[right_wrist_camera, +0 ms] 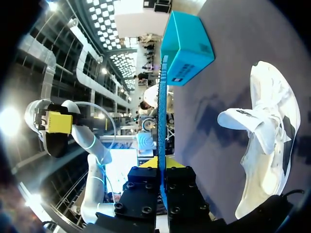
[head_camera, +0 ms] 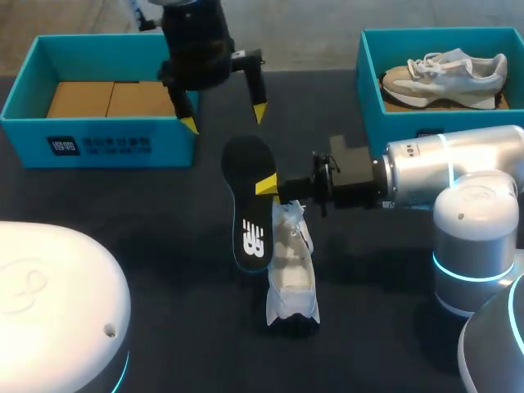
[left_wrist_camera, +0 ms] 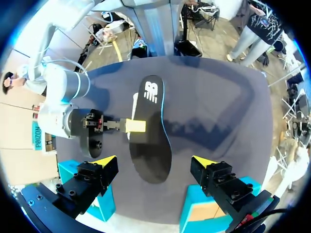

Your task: Take the shoe out of the shoebox, open the shoe tongue, remove and reinsert the insole, then place the shoe into the shoebox

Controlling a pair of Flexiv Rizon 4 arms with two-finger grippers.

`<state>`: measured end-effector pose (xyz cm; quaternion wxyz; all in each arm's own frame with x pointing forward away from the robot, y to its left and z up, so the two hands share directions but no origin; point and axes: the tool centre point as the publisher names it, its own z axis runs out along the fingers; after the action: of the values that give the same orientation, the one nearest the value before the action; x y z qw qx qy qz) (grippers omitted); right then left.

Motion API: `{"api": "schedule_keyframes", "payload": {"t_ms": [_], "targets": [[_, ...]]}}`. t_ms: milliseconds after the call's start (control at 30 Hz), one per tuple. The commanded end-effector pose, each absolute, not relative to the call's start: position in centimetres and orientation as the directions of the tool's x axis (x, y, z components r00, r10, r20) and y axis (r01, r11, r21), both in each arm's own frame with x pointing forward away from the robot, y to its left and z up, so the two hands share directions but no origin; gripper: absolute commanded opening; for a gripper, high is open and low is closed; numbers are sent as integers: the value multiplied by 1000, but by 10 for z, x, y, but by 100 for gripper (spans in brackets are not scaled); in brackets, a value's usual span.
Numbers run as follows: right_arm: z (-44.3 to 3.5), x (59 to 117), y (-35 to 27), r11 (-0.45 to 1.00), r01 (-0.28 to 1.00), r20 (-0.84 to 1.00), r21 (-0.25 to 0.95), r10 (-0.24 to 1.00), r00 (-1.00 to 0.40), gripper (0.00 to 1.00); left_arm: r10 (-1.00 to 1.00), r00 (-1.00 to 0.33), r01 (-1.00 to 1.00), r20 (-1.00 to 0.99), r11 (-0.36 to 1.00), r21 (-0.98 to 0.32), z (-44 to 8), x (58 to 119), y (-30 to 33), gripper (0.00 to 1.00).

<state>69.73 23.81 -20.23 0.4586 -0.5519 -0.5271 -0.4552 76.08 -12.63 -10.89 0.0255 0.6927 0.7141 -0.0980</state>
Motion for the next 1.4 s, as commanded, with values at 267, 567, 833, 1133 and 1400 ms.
{"api": "schedule_keyframes", "payload": {"t_ms": [267,567,833,1133,1400], "targets": [[-202,696,239,-26,999,986,-26,166,30,0,916,5,999,-400,-18,-29,-109,751,-114,100],[-202,696,239,-26,999,986,-26,166,30,0,715,27,1000,-698,-23,16,-108,737,-85,100],[-202,696,239,-26,999,986,-26,166,30,0,540,55,998,-840,-60,27,-124,727,-76,100],[-202,696,239,-26,999,986,-26,166,30,0,307,95,994,-947,-77,75,-133,725,-78,100],[-202,696,239,-26,999,986,-26,166,30,0,282,108,993,-953,-83,88,-132,725,-77,100]]}}
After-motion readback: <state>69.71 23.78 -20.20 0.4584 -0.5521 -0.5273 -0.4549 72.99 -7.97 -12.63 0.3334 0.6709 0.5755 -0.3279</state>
